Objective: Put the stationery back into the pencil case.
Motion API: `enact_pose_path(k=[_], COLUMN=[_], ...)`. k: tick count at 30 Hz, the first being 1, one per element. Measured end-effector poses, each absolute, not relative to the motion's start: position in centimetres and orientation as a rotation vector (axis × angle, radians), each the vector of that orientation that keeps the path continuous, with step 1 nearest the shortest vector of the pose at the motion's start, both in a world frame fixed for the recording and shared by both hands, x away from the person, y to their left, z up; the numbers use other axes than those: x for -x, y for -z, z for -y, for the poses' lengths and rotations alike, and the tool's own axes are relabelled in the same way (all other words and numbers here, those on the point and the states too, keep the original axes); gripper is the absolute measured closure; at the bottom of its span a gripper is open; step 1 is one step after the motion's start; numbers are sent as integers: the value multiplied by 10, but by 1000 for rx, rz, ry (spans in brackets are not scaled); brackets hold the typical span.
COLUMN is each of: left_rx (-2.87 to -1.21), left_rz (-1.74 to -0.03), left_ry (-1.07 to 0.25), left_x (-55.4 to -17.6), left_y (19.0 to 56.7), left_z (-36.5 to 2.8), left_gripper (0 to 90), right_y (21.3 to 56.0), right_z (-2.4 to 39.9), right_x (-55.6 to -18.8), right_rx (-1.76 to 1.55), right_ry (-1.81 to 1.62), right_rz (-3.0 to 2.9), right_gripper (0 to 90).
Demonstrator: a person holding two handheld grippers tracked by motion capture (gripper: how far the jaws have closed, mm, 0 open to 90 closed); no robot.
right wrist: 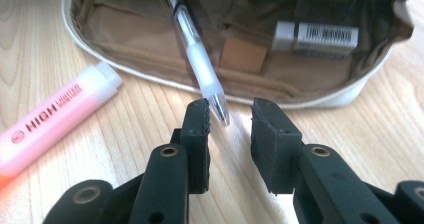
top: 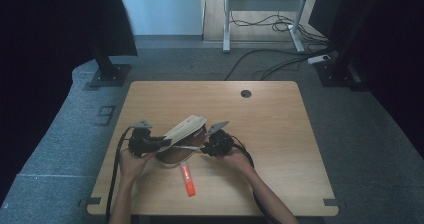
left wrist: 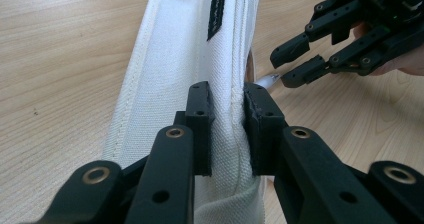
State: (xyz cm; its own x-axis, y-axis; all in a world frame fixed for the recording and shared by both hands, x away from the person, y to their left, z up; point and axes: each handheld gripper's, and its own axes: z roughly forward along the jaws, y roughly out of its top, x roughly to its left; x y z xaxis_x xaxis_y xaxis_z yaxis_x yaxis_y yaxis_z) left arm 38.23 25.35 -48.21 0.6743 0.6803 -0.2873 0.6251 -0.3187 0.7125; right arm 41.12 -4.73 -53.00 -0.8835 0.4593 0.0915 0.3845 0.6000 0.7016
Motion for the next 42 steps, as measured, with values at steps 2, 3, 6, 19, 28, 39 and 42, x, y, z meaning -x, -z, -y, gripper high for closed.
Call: enact_pose_path(k=[2,3,6,19,28,39,42], left_rx=[-2031,-2031,-2031,-2031,-2029,-2028,-2029], left_rz=[-1006,-1006,-1007,-1005,-1003,-1002,-1001], left_ry=[-81,-81,-81,-80,-76,-74,-73], left_x=[-382,-382,-382,-382,-382,-382,-382], left_y=[482,482,482,482,482,482,482], left_z=[-253,-253,-253,-253,-253,-253,-253], left_gripper=[752,753,752,752,751,752,751], right_y=[535,536,539,533,526,529,529], right_z=[48,48,46,39,36,28,30], right_x=[-412,-412,-412,-415,-426,-435,-435], right_rx=[-729,-730,-724,-696,-724,-736,-740], right_ry=[-1152,-1154,-1151,-1150,-1168,-1157,-1154], right_rz=[-2733,-2732,-2741,-2703,-2655,-2648,-2648], right_gripper=[681,689,732,827,847,828,799])
